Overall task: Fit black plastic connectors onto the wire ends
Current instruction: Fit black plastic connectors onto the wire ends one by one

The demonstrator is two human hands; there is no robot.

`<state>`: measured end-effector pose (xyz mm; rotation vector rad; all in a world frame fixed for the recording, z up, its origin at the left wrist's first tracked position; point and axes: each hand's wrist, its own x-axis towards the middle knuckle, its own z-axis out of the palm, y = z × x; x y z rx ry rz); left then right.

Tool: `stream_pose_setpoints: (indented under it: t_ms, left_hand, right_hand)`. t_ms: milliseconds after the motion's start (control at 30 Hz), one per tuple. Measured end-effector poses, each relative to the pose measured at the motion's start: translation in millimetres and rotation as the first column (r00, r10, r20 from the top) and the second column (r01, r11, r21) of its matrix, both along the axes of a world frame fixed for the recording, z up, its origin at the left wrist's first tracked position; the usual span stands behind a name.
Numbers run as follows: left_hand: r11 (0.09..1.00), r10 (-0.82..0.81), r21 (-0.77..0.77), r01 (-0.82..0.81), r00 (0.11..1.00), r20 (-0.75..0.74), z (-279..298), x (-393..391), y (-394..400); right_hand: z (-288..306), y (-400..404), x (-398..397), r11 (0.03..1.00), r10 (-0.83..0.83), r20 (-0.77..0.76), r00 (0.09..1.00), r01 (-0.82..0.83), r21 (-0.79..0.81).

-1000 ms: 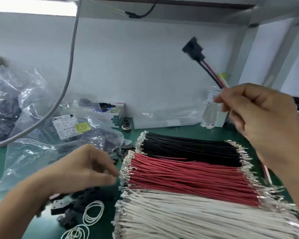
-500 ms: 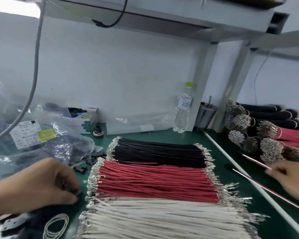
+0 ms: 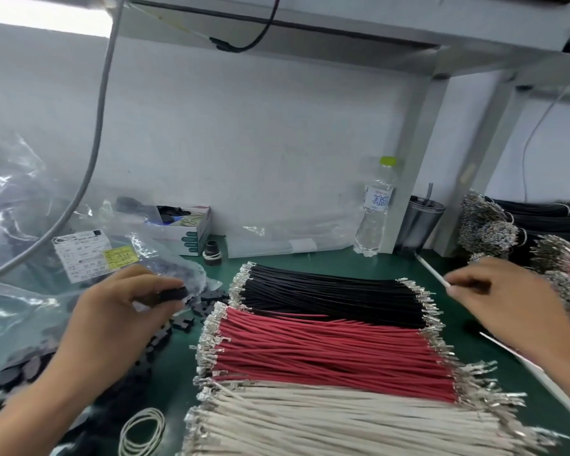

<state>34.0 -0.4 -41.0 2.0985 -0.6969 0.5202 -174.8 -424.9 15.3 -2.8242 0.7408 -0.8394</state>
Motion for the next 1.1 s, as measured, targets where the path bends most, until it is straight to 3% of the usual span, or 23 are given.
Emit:
stream_pose_setpoints:
  t_ms: [100,200,400,533,700,867,967,1100]
  left_hand:
    - [1.0,0.012,-0.017,-0.012,0.999,0.03,-3,-3,-4]
    - [1.0,0.023,0.013,-0.023,0.999,0.047,-6,-7,-8]
    - [0.999,0.028,0.013,-0.03,0.991,0.127,-12,-9,-13]
    - [0.999,0.029,-0.018,-0.027,0.991,0.131,-12,-10,-16]
    - [0.998,0.029,-0.063,-0.022,0.993,0.114,-13,-11,-16]
    - [0.991,0.012,-0.132,0.0,0.995,0.096,-14,-10,-17]
    - [0.982,0.014,-0.186,0.006,0.995,0.103,-10,-13,-19]
    - [0.957,-0.047,-0.283,0.065,0.996,0.071,-5,-20,-24]
  right_hand:
    - [15,69,62,0.944,0.322,-0.005,0.947,-0.32,0.081]
    - [10,124,120,0.884,0.464,-0.12,0.878,-0.452,0.118]
    - [-28,146,174,0.913,0.406,-0.249,0.879,-0.377,0.157]
    - [-32,142,176,0.928,0.37,-0.234,0.899,-0.351,0.122]
    - [-28,140,179,0.916,0.383,-0.241,0.892,-0.332,0.225]
    - [-2,135,171,0.897,0.429,-0.163,0.888,-0.398,0.195]
    - [21,132,151,0.882,0.47,-0.176,0.865,-0.466,0.062]
    - [30,140,108,0.829,0.518,0.0,0.855,-0.502,-0.249]
